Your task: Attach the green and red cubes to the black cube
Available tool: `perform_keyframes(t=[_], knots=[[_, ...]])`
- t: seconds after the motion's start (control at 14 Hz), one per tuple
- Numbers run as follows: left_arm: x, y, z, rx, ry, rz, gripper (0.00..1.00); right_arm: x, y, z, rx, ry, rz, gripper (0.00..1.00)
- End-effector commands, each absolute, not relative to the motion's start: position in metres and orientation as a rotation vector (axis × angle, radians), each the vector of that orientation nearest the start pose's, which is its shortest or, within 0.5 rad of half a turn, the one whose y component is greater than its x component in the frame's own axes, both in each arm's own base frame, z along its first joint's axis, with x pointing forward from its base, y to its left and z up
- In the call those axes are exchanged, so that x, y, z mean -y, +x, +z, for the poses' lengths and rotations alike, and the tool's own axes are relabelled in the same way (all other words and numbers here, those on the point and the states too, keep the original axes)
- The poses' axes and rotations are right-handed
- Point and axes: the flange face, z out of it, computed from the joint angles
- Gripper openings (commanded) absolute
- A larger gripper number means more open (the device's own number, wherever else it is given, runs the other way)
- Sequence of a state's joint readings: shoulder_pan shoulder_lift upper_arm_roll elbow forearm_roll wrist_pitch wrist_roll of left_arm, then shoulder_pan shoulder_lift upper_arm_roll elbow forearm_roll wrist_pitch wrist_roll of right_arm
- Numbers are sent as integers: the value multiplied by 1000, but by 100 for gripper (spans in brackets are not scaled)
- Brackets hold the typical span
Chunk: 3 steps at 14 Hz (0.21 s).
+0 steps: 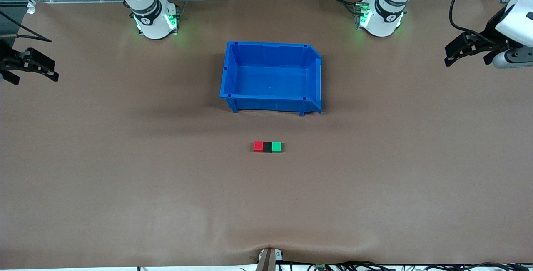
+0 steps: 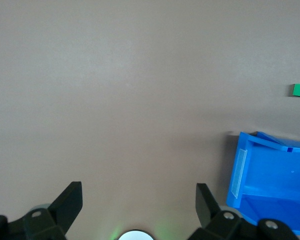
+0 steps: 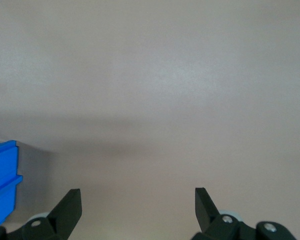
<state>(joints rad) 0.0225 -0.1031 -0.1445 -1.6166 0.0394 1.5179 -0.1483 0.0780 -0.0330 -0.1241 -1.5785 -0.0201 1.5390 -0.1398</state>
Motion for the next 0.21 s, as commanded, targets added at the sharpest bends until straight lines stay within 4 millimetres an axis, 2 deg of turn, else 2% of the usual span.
perform_keyframes(t=[0.0, 0.14], knots=[[68, 513, 655, 54, -3098, 13, 100, 26, 547, 629, 140, -3152, 46, 100], [68, 512, 655, 54, -3096, 15, 100, 30, 551, 626, 125, -3150, 48, 100]])
